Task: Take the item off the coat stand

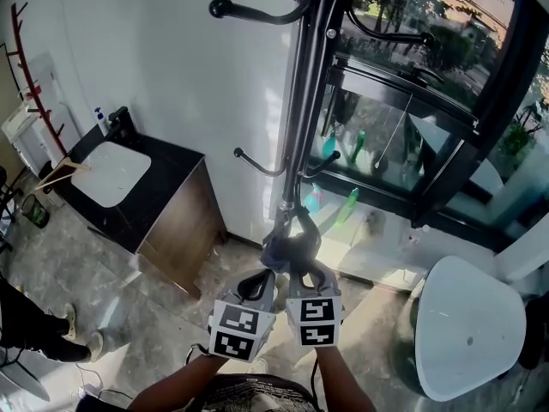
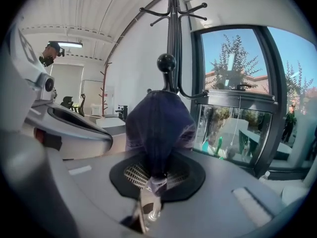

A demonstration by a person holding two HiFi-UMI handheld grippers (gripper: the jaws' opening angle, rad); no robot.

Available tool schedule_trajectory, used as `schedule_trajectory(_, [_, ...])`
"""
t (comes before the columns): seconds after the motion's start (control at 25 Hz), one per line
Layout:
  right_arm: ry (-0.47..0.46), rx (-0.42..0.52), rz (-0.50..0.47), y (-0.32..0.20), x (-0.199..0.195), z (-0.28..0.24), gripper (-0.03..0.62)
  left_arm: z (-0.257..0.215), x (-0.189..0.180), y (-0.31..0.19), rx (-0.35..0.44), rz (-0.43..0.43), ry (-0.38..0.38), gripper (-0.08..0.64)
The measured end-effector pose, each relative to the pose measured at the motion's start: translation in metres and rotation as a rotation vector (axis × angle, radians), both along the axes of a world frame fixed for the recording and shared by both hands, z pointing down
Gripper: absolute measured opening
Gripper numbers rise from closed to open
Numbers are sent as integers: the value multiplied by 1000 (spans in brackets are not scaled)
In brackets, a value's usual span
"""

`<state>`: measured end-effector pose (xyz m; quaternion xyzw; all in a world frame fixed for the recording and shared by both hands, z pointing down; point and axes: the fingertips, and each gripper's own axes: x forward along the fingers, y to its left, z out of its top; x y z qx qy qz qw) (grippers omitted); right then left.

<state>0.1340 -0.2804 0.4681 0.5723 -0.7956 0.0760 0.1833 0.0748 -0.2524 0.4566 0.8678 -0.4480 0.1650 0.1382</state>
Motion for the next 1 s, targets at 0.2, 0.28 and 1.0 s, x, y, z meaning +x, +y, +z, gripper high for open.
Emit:
schedule_trajectory(0.2, [16,54,37,5,6,-13,34,-4,-2,6,10,10,2,2])
schedule_trajectory(0.28, [16,74,55,6,8,-19,32,-5,-4,7,12,14,2,2])
schedule_trajectory(1.0, [39,157,164,48,14,-49,32,-25,-22,30,46,45,50,2])
